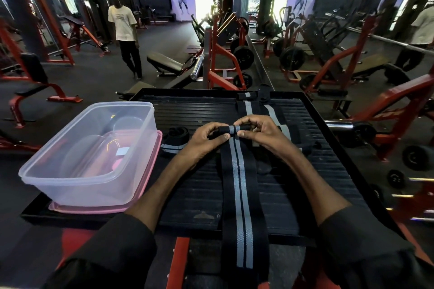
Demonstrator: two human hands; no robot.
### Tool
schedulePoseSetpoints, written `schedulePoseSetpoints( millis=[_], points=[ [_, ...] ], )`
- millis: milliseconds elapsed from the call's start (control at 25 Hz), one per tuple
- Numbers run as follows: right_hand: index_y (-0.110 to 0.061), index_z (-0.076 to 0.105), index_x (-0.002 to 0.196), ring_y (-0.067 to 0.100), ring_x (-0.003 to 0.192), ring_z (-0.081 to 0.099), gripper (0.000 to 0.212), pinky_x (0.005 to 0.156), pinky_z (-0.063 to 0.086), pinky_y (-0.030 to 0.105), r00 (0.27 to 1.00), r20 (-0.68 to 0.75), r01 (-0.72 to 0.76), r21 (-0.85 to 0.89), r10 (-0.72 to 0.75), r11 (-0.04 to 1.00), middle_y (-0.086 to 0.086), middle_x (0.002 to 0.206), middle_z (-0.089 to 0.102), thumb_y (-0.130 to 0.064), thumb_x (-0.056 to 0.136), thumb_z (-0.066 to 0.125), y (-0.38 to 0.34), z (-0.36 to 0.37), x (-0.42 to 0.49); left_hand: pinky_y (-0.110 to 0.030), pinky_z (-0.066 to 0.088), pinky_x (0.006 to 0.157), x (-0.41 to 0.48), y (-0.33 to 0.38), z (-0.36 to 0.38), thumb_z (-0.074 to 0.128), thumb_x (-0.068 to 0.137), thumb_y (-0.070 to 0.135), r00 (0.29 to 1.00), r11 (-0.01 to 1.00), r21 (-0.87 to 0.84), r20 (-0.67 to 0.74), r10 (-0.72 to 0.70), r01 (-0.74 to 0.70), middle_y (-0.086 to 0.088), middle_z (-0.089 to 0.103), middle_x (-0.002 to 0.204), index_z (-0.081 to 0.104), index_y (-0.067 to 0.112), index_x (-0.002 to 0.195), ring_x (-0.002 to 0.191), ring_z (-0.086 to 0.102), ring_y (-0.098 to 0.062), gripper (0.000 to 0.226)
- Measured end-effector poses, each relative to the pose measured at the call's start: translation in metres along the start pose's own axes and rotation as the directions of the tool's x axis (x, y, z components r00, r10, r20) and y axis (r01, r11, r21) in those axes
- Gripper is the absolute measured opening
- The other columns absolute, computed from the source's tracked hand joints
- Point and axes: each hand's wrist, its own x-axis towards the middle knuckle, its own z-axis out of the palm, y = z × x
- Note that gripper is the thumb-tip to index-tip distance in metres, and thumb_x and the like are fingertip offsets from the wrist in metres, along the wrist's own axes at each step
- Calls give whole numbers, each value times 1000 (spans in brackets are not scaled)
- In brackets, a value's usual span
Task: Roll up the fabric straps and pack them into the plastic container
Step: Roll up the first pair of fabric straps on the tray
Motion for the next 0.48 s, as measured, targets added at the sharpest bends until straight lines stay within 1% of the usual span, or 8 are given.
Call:
schedulePoseSetpoints(
  millis=[40,120,200,280,320,360,400,480],
  points=[
    [-8,73,113,51,100,65,25,87,53,64,1000,0,6,14,-6,1000,18,107,73,-12,88,75,-1,1,-1,-16,52,90,0,-1,0,72,91,13,999,998,37,-31,43,-42,8,70,110,69,19,112,104,67,1,23],
    [-5,71,113,47,101,67,25,90,55,57,1000,7,16,42,-16,999,19,109,73,-7,89,74,-4,2,-2,-25,51,99,1,-3,-1,76,88,16,988,985,135,-97,123,-109,8,72,112,71,18,114,109,67,-5,26],
    [-3,70,114,38,100,71,25,89,57,46,1000,21,-7,80,5,997,20,110,73,-1,89,74,-7,2,-1,-28,52,101,1,-3,-2,78,86,20,978,970,199,-131,164,-136,9,73,112,72,22,113,110,67,-5,27],
    [-5,70,114,23,98,69,27,86,57,31,987,85,-148,202,133,968,15,111,73,-1,88,74,-13,-2,0,-27,52,100,-1,-2,-3,79,84,19,975,970,193,-138,175,-147,10,73,111,72,22,111,108,67,-3,28],
    [-8,72,114,18,98,67,26,82,53,28,968,136,-239,263,209,935,11,112,72,-5,88,74,-17,-5,0,-27,53,100,-1,-2,-2,80,83,17,975,971,178,-131,181,-157,9,73,110,72,21,110,107,68,-4,28],
    [-13,73,114,16,98,64,25,78,49,28,946,178,-315,316,270,895,8,115,72,-9,89,74,-20,-7,0,-28,53,99,-2,-1,-1,81,82,16,974,971,168,-118,192,-171,8,73,110,72,20,110,107,69,-6,29],
    [-16,73,113,15,100,63,24,78,47,29,930,187,-367,378,318,850,6,117,73,-13,89,73,-21,-8,1,-28,54,99,-3,-1,-1,81,81,14,973,970,163,-109,202,-183,7,73,109,72,20,109,106,70,-7,30],
    [-18,73,117,18,104,66,25,84,50,34,910,144,-408,478,388,778,6,117,75,-16,92,69,-22,-9,2,-28,54,98,-3,1,1,82,80,13,970,965,166,-102,220,-202,8,73,108,72,22,108,106,70,-7,31]
  ],
)
